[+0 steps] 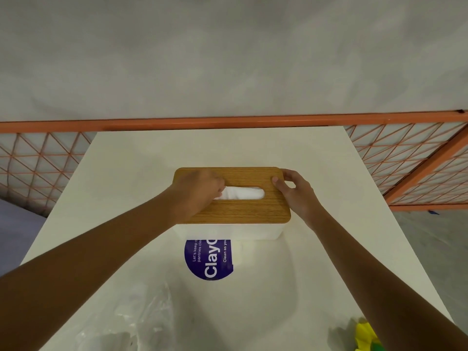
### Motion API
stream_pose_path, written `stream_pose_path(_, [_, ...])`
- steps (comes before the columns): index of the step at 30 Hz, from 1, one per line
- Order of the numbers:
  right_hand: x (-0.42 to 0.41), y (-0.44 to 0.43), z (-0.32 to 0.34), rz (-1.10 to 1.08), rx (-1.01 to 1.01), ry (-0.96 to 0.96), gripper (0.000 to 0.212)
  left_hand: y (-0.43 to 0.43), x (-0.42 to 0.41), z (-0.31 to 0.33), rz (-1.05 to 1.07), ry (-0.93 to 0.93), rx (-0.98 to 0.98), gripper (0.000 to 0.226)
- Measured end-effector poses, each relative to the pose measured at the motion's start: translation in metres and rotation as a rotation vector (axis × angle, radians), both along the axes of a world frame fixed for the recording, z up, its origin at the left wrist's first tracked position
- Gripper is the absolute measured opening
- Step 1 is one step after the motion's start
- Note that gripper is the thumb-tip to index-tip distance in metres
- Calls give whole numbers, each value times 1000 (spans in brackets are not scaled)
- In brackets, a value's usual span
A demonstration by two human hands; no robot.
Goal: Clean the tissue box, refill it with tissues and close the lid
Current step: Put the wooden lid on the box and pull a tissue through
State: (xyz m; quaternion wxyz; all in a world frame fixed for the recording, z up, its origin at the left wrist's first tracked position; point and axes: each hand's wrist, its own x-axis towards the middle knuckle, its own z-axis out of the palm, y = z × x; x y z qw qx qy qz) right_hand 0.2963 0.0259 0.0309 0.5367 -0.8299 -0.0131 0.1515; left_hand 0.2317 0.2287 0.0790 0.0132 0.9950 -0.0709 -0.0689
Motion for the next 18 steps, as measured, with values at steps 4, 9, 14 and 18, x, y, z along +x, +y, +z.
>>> stream_pose_path(4, [1, 0, 0, 8, -9, -5, 40, 18, 3, 4, 25, 81, -283, 21])
stream_pose_path(9, [1, -1, 0, 32, -39, -7, 41, 19, 8, -7, 286, -6, -617, 18])
stream_pose_path(14, [-5, 4, 4, 19, -308, -249, 40, 14, 7, -9, 356, -114, -661, 11])
stream_pose_path(18, [-21, 17, 9, 132, -444, -729, 22, 6, -6, -4, 157, -153, -390, 15])
